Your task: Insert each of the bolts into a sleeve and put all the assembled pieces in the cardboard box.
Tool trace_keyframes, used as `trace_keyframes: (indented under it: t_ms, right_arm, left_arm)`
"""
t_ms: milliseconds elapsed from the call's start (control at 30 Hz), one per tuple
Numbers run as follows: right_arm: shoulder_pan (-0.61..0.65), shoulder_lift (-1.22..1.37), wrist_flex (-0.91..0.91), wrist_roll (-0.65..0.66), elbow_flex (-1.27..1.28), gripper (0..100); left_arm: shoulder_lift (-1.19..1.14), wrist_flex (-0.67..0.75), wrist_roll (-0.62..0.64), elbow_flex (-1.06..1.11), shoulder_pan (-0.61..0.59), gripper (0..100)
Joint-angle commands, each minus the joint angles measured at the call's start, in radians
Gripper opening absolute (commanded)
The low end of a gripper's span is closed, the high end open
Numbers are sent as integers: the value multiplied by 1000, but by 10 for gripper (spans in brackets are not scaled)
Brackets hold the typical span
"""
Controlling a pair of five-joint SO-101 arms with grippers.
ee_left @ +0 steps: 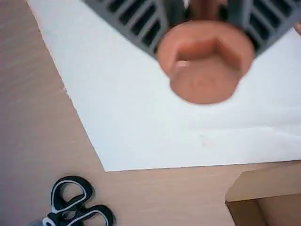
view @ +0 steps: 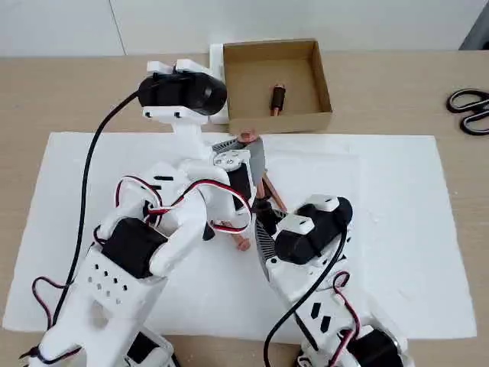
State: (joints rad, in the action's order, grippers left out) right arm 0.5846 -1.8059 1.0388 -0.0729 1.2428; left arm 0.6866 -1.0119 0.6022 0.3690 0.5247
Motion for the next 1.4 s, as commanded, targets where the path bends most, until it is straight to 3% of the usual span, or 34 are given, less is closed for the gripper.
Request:
trace_keyframes:
  t_ms: [0, 1200, 1367]
  right_arm:
    - [5, -8, -28, 6, -6, 4]
    - [-28, -8, -30, 2, -12, 4]
    - [-28, -8, -30, 2, -12, 4]
  left_arm:
    - [17, 3, 17, -16, 8, 6]
    - [25, -32, 17, 74, 63, 6]
    - [25, -86, 17, 74, 66, 6]
